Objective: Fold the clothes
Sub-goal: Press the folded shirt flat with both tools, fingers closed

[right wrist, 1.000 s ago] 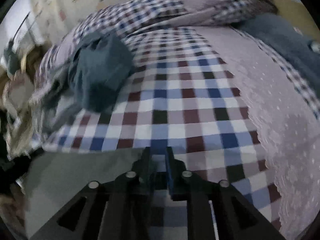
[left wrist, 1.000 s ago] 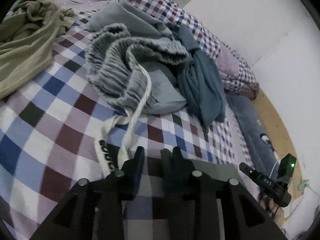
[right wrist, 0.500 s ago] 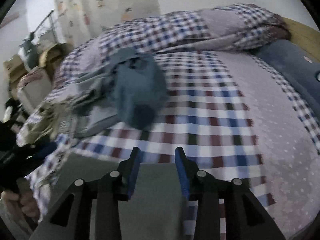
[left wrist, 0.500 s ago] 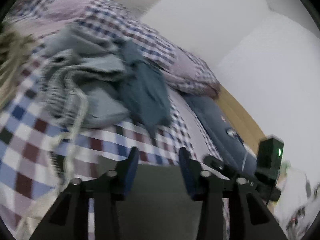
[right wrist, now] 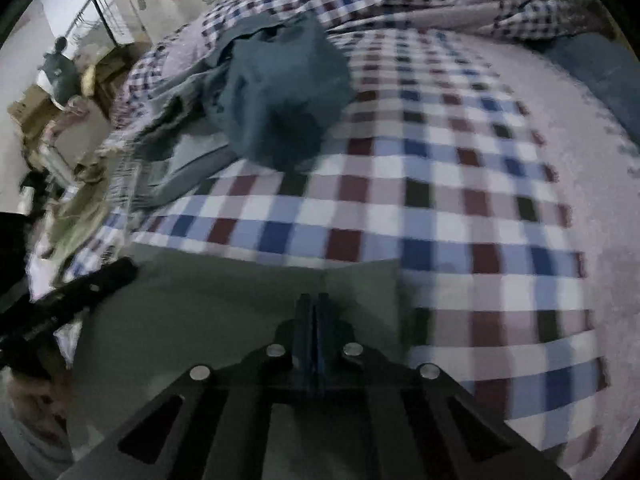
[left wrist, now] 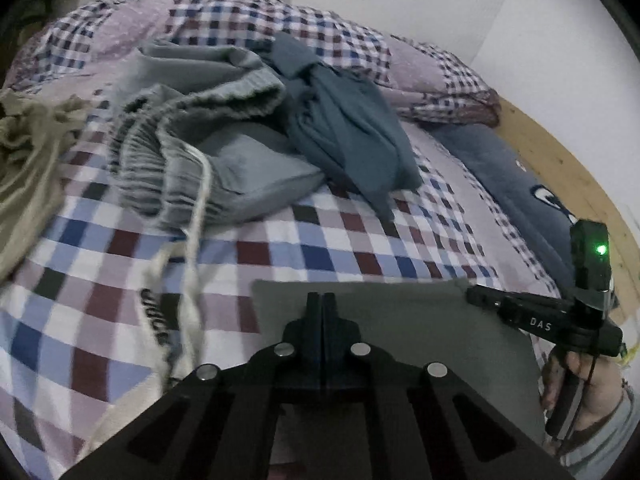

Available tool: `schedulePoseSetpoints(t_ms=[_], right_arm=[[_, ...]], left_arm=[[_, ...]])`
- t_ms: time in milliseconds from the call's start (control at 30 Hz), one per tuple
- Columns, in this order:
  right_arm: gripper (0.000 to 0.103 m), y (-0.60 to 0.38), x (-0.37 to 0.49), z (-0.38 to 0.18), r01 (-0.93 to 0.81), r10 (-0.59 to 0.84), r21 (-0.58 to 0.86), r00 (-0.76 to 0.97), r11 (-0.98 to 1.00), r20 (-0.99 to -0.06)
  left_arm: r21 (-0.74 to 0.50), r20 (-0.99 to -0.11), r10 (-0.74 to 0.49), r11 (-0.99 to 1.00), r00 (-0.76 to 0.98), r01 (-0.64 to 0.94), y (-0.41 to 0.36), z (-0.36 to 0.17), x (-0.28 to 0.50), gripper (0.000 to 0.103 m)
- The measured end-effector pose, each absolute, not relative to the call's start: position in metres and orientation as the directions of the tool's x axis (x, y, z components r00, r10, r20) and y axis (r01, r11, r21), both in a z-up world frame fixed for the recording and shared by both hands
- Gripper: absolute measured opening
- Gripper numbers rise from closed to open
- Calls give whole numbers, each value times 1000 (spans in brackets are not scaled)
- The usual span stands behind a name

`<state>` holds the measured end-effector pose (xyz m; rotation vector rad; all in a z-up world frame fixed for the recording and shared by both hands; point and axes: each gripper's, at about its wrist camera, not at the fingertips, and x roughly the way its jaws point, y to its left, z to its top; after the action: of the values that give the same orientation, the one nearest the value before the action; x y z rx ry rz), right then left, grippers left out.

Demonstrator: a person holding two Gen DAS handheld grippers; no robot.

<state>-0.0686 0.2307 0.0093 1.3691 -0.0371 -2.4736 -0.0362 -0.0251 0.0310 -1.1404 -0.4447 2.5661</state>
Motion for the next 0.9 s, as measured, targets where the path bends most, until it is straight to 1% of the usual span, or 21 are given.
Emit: schedulePoseSetpoints(t_ms=[100, 167, 233, 367, 600, 700, 800, 833, 900], right_arm=[[1, 247, -70, 14, 194, -231, 150, -517, -969, -824], [3, 260, -68, 21, 163, -224, 161, -538, -973, -813], [4, 270, -64, 34, 167, -263, 203, -564, -965, -783], [4, 274, -48, 53, 227, -351, 268, -584, -936, -732], [5, 259, -7, 52, 327, -459, 329, -518, -886, -721], [5, 250, 19, 45, 366, -484, 334, -484, -869, -729], [3, 249, 34, 31, 371, -448, 291, -467, -882, -763], [0, 252, 37, 24, 356, -421, 271, -466, -895, -778], [0, 267, 43, 15, 302, -373, 251, -474, -920, -798]], left_arm=[[-436, -629, 409, -890, -661, -136, -37, 36, -33, 2], [-480, -589, 452, -863, -670, -160, -41, 42, -29, 2], [-504, -551, 490, -841, -676, -198, -42, 50, -22, 2], [-501, -517, 553, -814, -653, -294, -26, 61, -10, 2], [-455, -543, 625, -780, -560, -429, 15, 60, 21, 2], [-408, -594, 599, -800, -537, -440, 30, 48, 32, 2], [-373, -644, 551, -832, -530, -411, 35, 34, 37, 2], [-389, -639, 553, -832, -535, -396, 31, 31, 39, 2], [-404, -633, 546, -838, -549, -368, 23, 30, 43, 2]])
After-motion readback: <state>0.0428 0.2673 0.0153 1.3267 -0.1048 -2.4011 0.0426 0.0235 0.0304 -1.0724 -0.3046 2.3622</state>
